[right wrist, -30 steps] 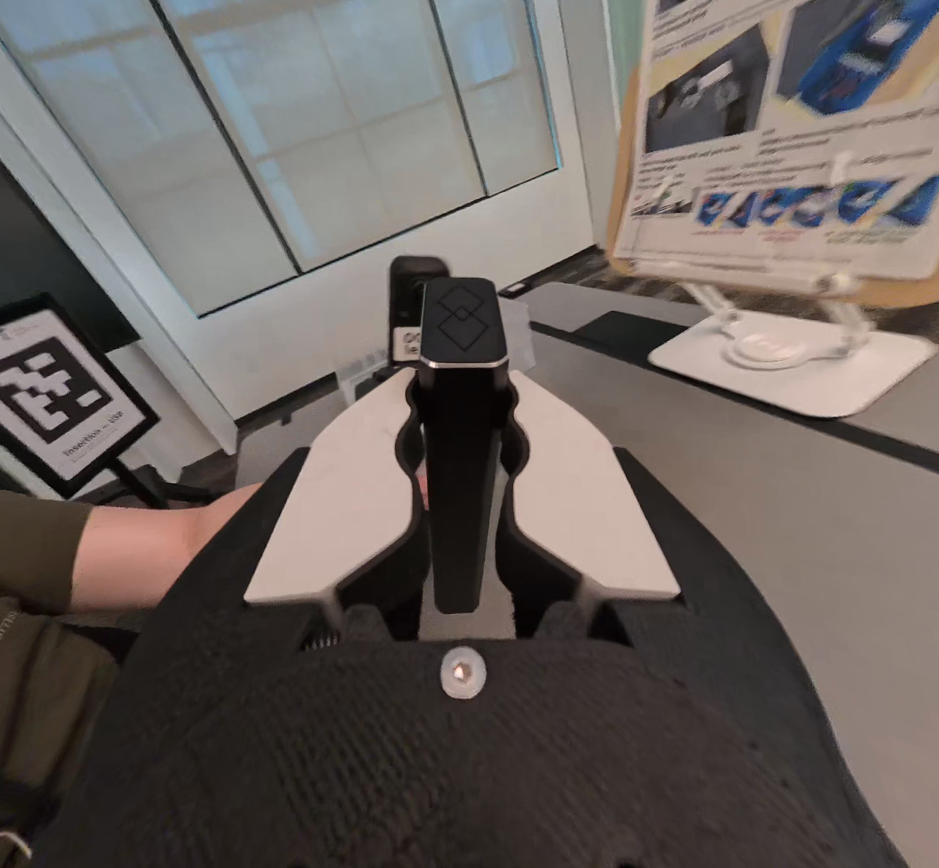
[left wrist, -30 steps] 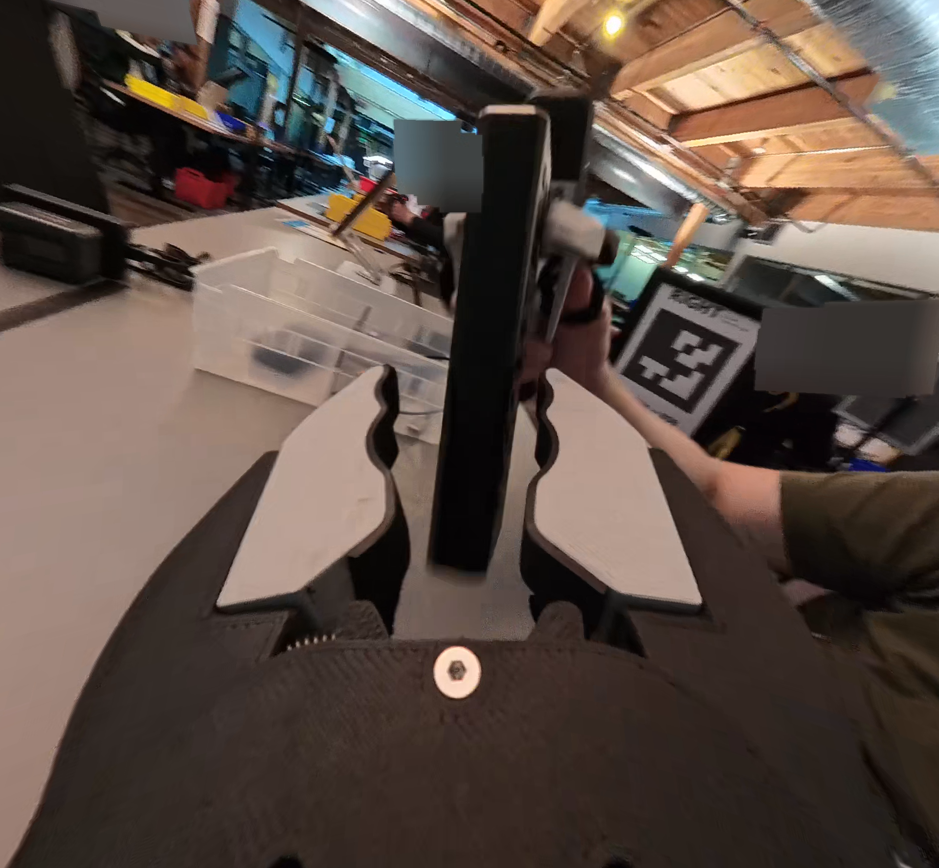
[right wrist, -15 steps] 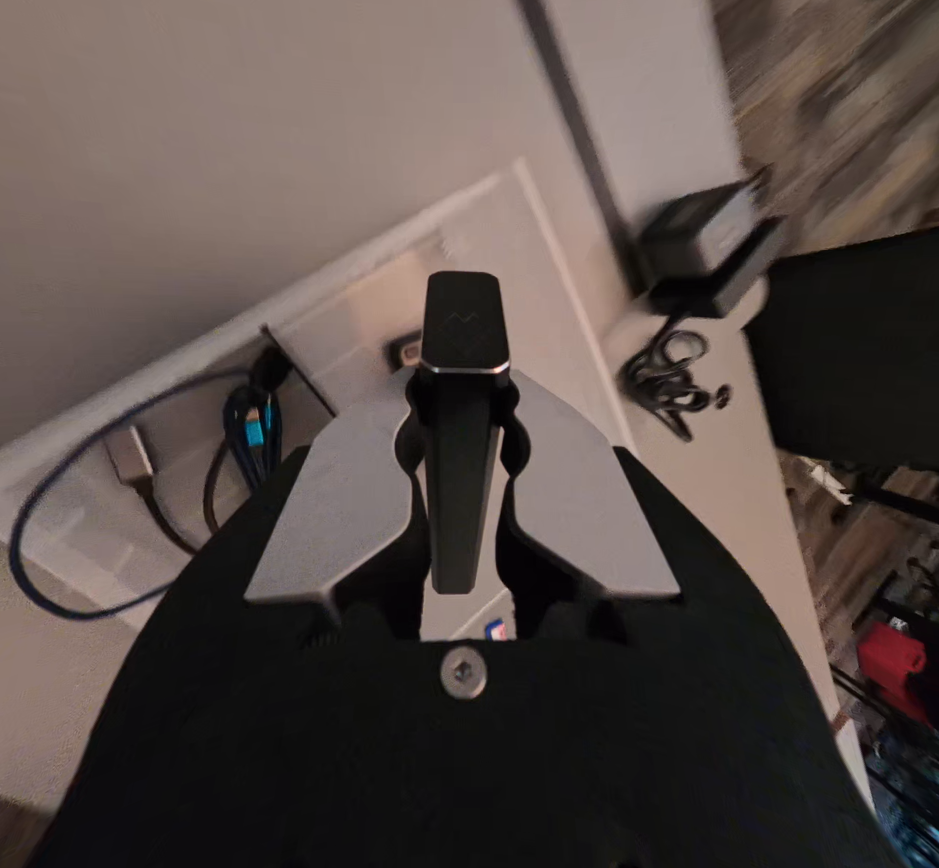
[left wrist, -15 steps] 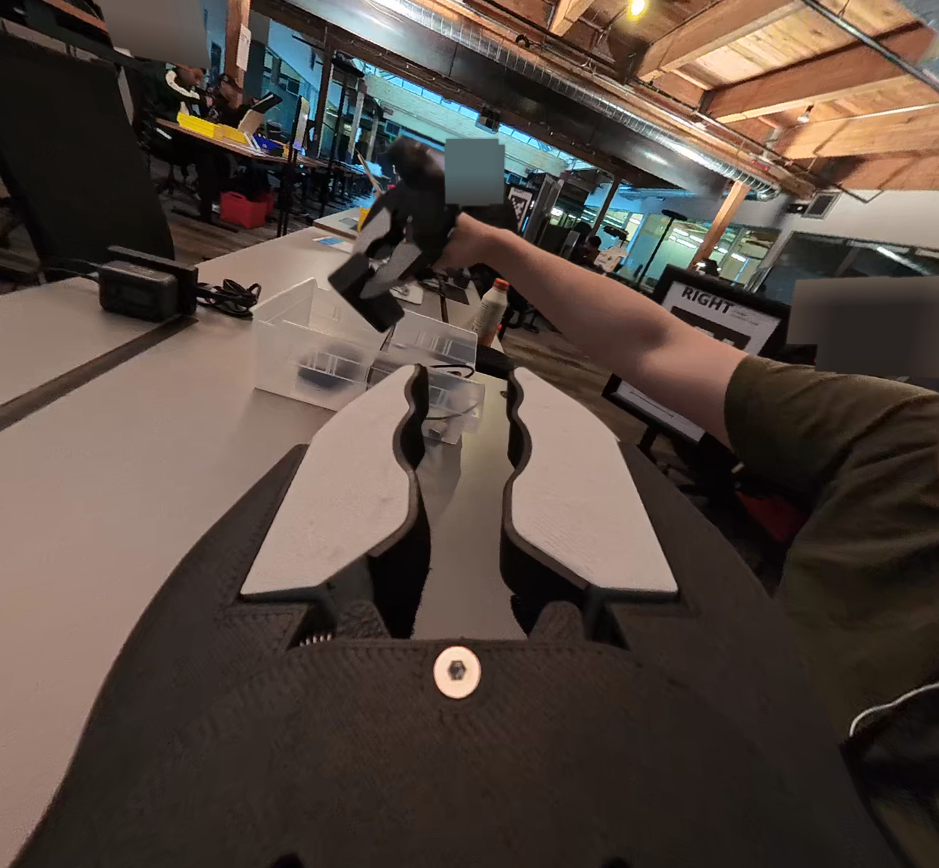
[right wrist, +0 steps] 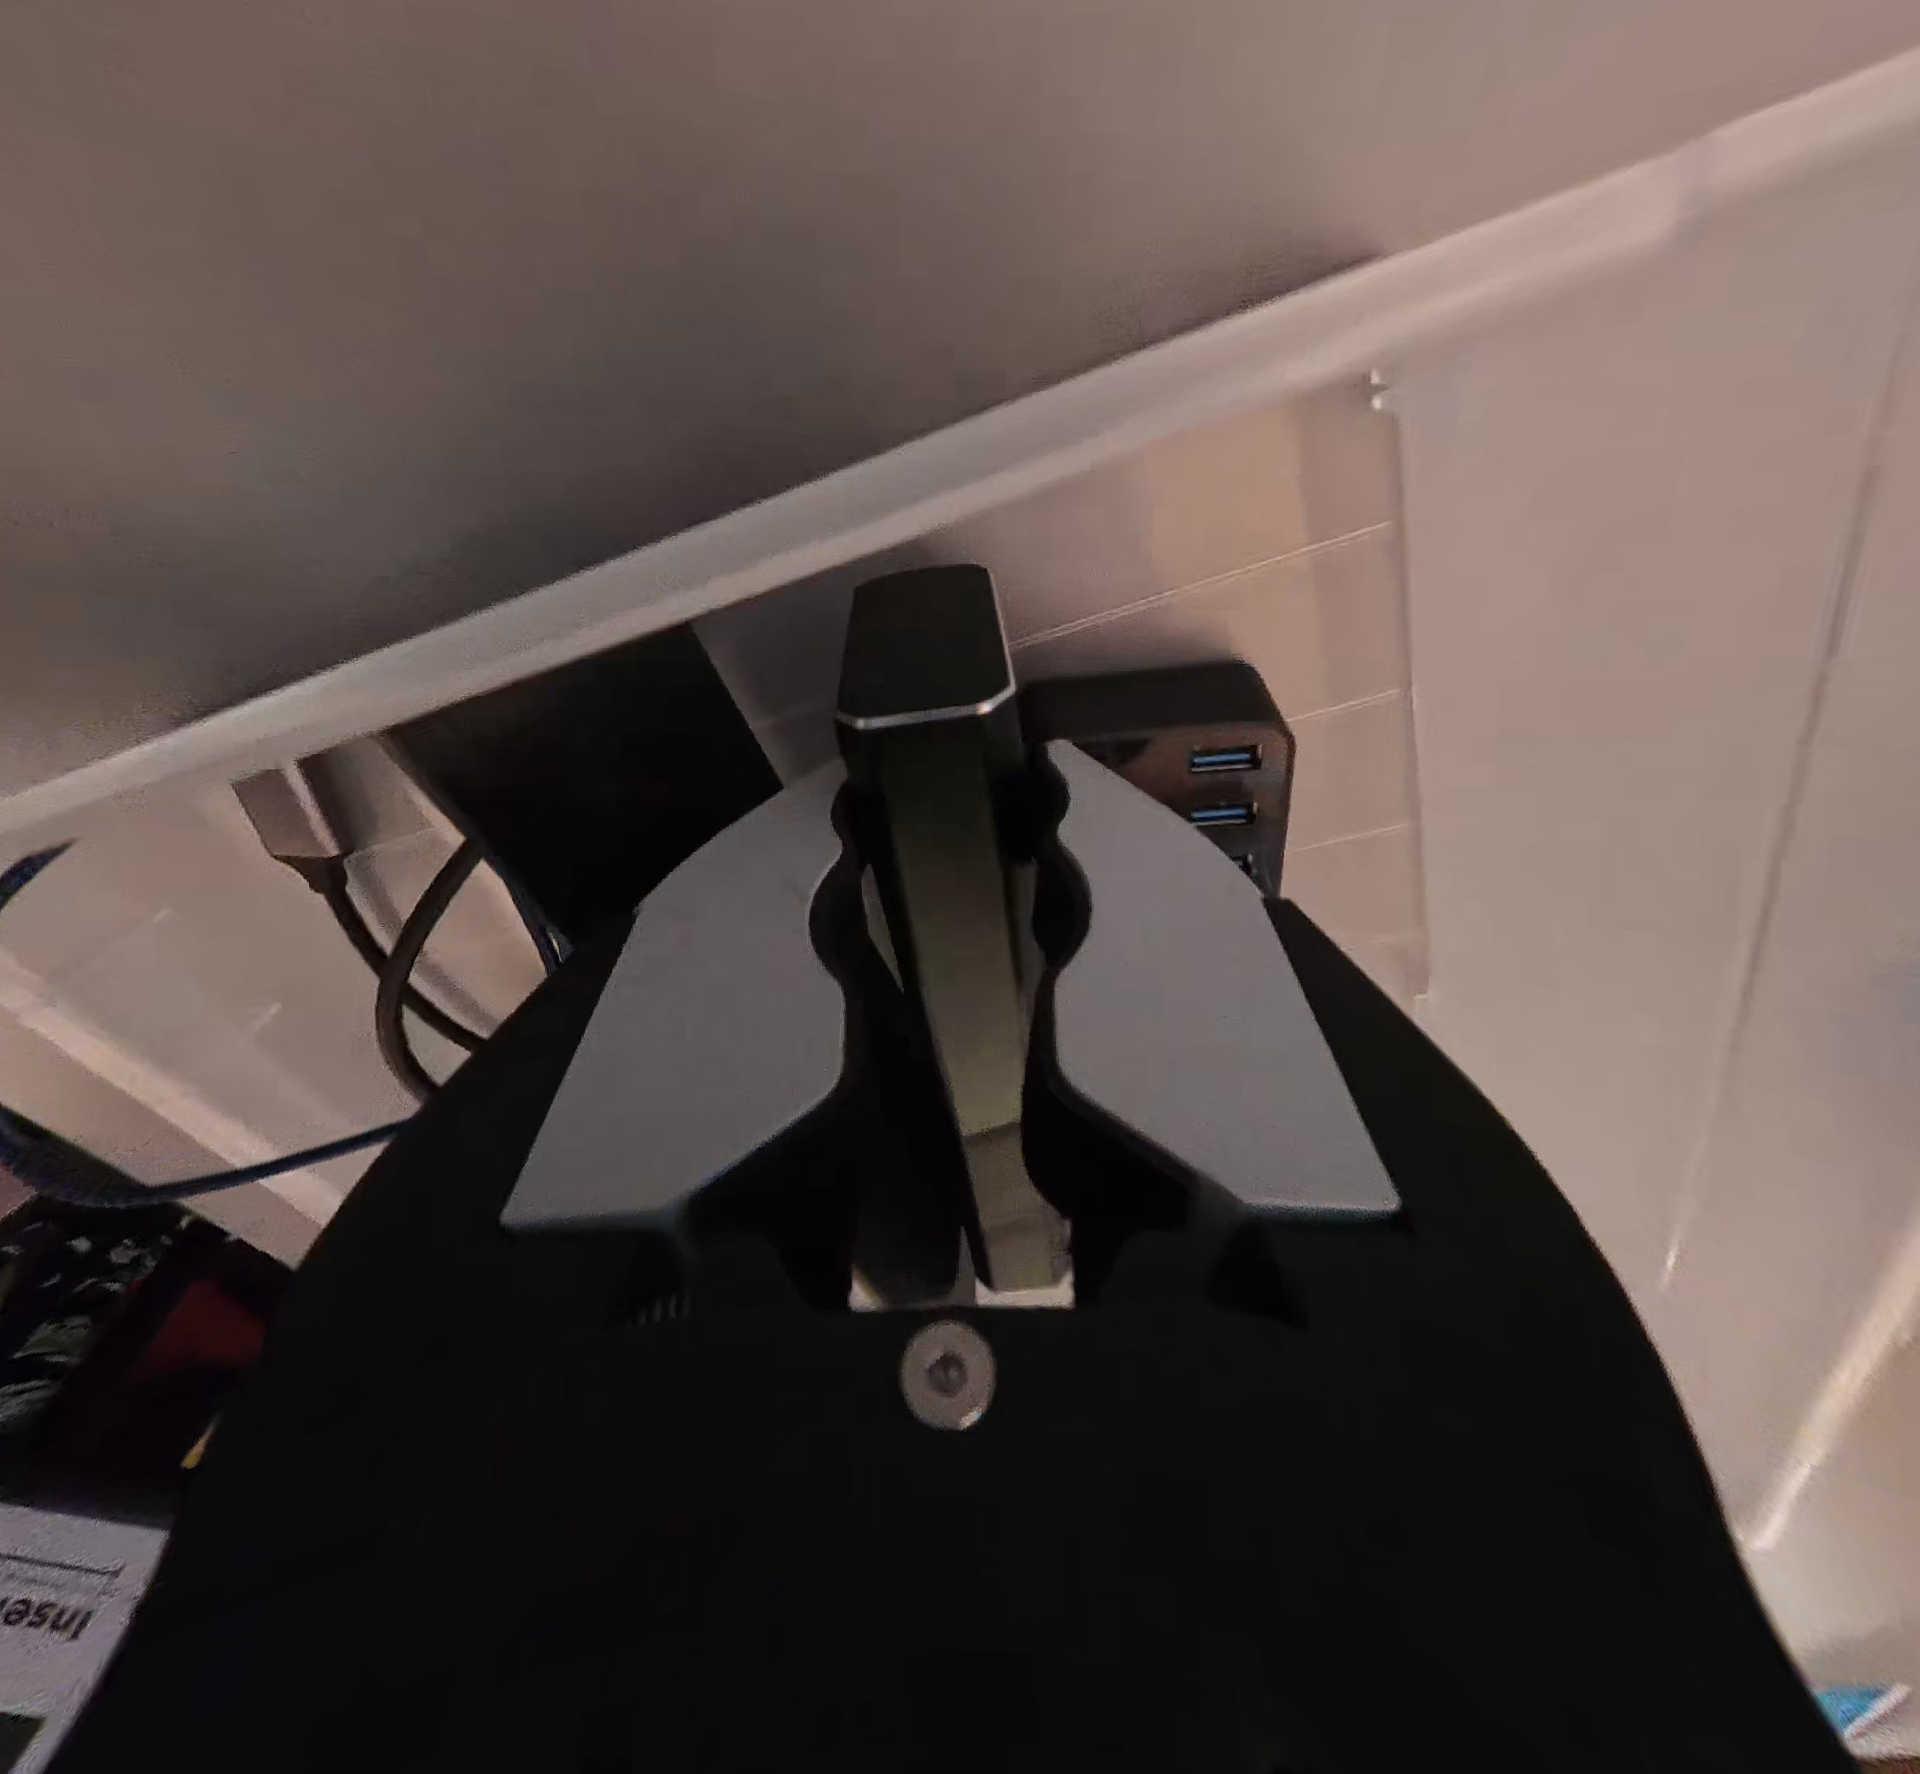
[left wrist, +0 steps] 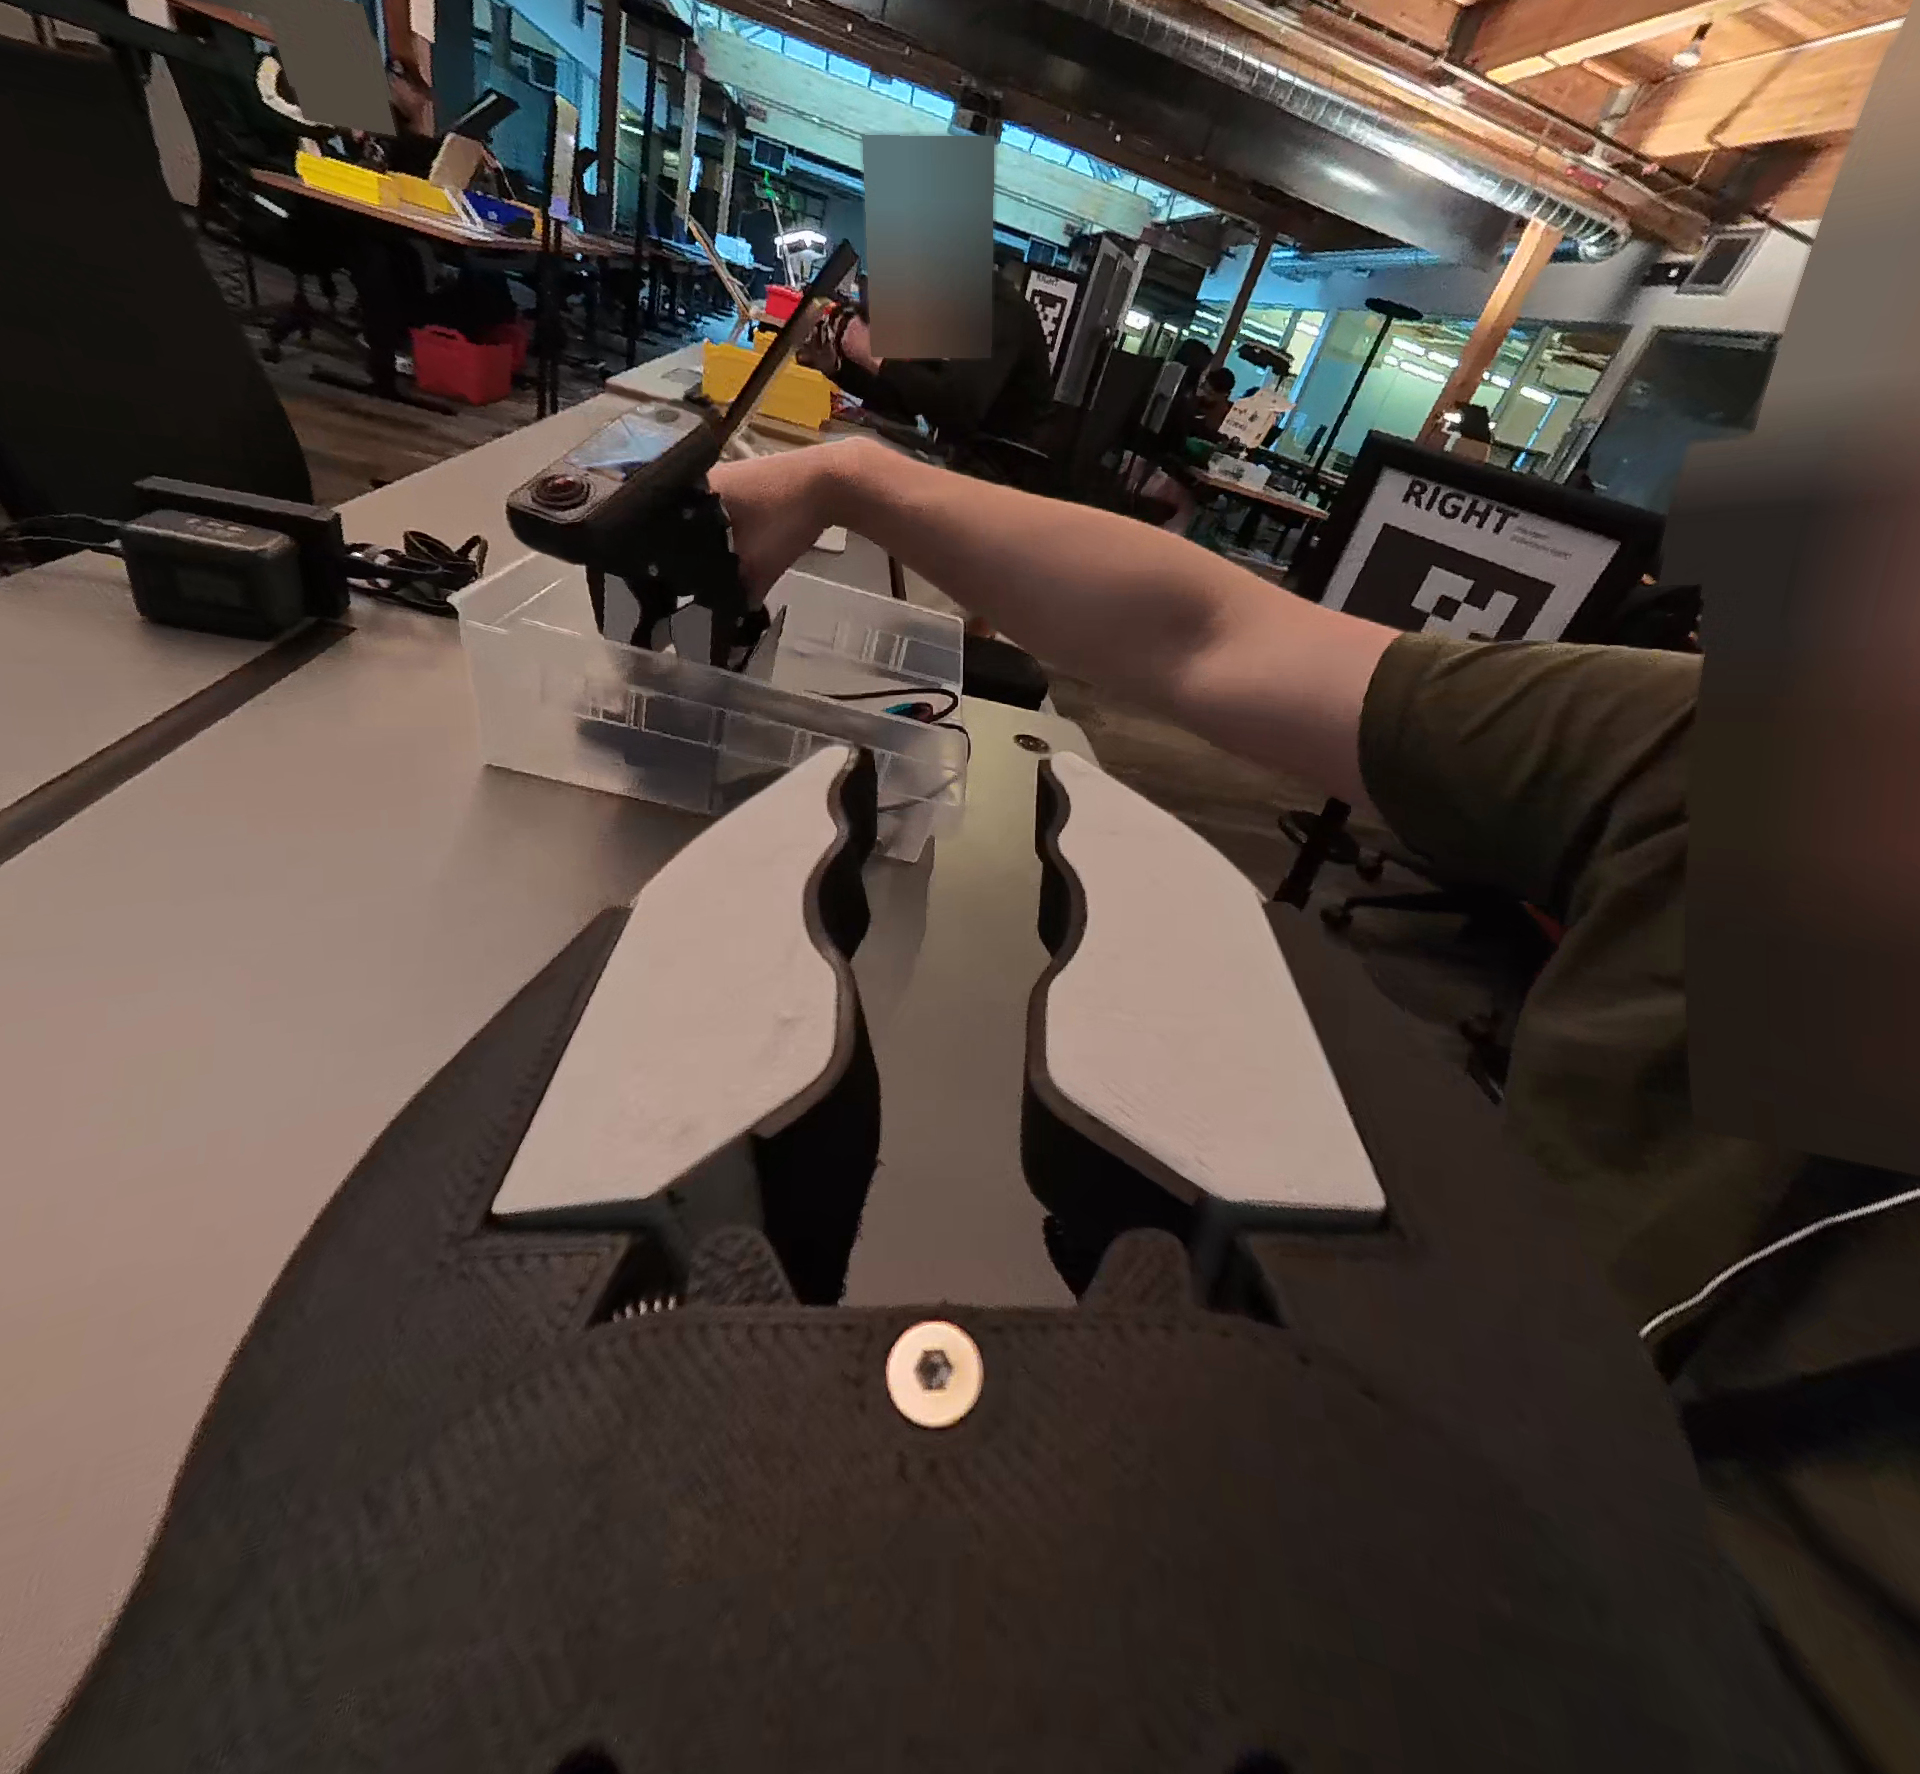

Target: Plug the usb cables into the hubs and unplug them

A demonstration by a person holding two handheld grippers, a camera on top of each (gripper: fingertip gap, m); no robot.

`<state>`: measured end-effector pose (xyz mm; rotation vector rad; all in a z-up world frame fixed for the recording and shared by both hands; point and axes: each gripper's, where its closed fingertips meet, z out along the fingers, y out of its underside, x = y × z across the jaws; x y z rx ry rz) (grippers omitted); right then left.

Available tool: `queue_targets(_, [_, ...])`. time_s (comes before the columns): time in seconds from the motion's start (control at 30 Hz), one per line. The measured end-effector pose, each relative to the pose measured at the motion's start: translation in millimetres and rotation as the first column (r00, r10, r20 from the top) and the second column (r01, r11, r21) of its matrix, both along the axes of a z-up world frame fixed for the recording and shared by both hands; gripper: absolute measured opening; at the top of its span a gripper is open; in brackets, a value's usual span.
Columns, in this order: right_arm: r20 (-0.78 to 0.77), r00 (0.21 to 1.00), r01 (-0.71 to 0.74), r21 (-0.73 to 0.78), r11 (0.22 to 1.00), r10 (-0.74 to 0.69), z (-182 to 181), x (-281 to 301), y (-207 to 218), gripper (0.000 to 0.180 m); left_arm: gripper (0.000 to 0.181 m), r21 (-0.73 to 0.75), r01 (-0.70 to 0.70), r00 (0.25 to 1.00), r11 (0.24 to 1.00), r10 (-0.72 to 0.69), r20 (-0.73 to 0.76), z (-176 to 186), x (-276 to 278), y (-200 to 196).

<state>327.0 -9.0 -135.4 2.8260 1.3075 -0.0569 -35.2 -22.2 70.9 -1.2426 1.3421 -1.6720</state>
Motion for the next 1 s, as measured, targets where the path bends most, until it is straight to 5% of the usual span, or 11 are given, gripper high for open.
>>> queue_targets(0.2, [-0.031,0.999,0.013,0.16,0.987,-0.008,19,6,9,0.032,0.028,-0.002,-0.014,1.0,1.0,0.014,0.028,8,-5,3])
queue_targets(0.33, [0.008,1.0,0.022,0.369,0.929,-0.027,62,21,11,0.031,0.03,0.022,-0.043,0.999,0.999,0.042,0.03,18,-16,4])
queue_targets(0.43, [-0.022,0.981,0.171,0.553,0.815,-0.191,102,55,-1,0.031,0.032,0.079,-0.146,0.989,0.986,0.145,0.011,31,-34,15])
queue_targets(0.57, [-0.178,0.873,0.473,0.536,0.7,-0.453,103,94,-61,0.045,0.04,0.222,-0.406,0.9,0.886,0.43,-0.069,44,-84,49])
queue_targets(0.73, [-0.288,0.694,0.715,0.379,0.587,-0.66,61,107,-122,0.056,0.053,0.422,-0.716,0.565,0.556,0.817,-0.118,45,-197,110])
queue_targets(0.8, [-0.267,0.649,0.756,0.333,0.564,-0.712,42,108,-136,0.048,0.085,0.479,-0.798,0.359,0.366,0.927,-0.11,38,-254,141])
queue_targets(0.83, [-0.24,0.635,0.767,0.307,0.563,-0.734,33,107,-141,0.045,0.087,0.506,-0.815,0.247,0.283,0.959,-0.137,30,-286,155])
queue_targets(0.93, [-0.15,0.607,0.789,0.233,0.569,-0.78,10,100,-152,0.025,0.094,0.569,-0.805,0.001,0.169,0.959,-0.284,-7,-373,183])
queue_targets(1.0, [-0.13,0.598,0.793,0.243,0.559,-0.791,8,99,-151,0.018,0.09,0.524,-0.841,-0.089,0.135,0.921,-0.38,-33,-417,196])
